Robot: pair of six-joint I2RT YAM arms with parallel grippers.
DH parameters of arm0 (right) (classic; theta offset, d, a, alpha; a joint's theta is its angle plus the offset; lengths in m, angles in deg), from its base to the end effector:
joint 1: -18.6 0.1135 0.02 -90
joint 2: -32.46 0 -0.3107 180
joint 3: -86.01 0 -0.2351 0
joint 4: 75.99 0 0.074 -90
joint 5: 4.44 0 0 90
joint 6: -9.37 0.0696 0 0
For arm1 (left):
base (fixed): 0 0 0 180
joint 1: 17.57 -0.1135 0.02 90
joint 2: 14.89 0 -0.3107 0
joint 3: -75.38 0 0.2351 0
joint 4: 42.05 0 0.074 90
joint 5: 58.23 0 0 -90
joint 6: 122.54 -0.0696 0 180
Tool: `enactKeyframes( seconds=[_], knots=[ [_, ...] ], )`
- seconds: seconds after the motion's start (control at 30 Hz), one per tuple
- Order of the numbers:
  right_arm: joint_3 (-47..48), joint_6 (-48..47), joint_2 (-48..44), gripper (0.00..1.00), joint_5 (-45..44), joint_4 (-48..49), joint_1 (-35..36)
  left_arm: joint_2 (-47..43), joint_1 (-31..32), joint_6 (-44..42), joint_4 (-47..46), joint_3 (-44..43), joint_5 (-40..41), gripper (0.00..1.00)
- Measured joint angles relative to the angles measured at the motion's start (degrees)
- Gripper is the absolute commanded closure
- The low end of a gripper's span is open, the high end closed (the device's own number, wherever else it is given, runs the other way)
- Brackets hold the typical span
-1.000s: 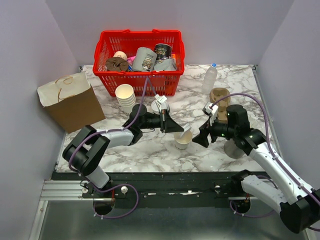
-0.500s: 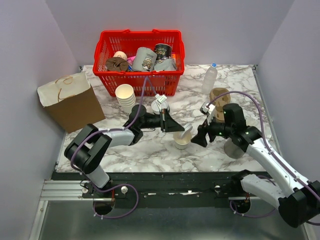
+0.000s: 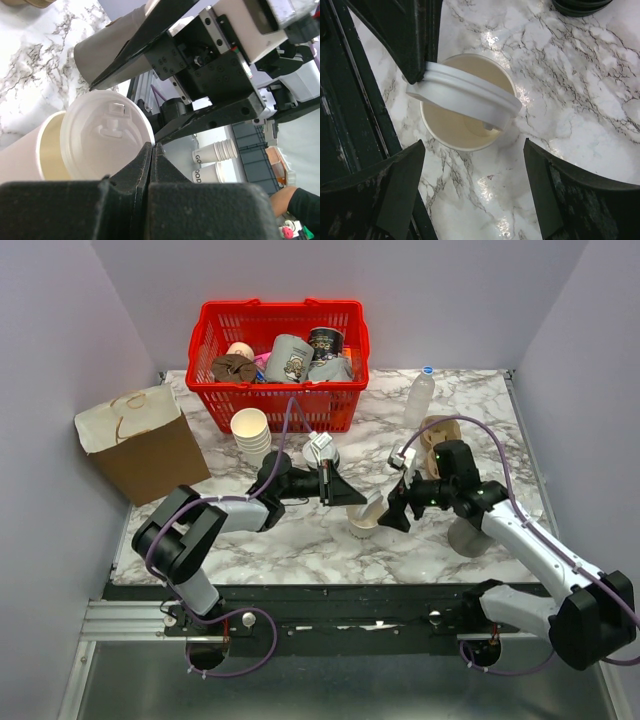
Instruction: Pack the takeout coffee
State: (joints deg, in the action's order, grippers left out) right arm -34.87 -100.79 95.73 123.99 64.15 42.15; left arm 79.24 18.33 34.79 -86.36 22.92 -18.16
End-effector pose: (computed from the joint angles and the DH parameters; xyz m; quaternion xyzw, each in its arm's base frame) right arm 0.1726 0.1224 0.2847 -0.4429 0.7589 0.3137 0.3598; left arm 0.2415 -0.2406 0.2726 0.1242 0.6854 -0.6949 0.1786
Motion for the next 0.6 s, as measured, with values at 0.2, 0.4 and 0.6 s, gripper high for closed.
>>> enactKeyframes(
  seconds=[0.2, 0.4, 0.6],
  knots=[
    [0.4, -1.5, 0.5, 0.11, 2.0, 1.4, 0.0, 0.6, -0.3, 0.5, -0.1, 0.2, 0.0, 0.97],
    [0.3, -2.0, 2.0, 0.11, 2.8, 3.7, 0.0, 0.7, -0.7, 0.9, -0.2, 0.2, -0.1, 0.97],
    [-1.0, -2.0, 3.6, 0.12, 2.3, 5.1, 0.0, 0.7, -1.3, 1.0, -0.4, 1.0, 0.0, 0.96]
  ],
)
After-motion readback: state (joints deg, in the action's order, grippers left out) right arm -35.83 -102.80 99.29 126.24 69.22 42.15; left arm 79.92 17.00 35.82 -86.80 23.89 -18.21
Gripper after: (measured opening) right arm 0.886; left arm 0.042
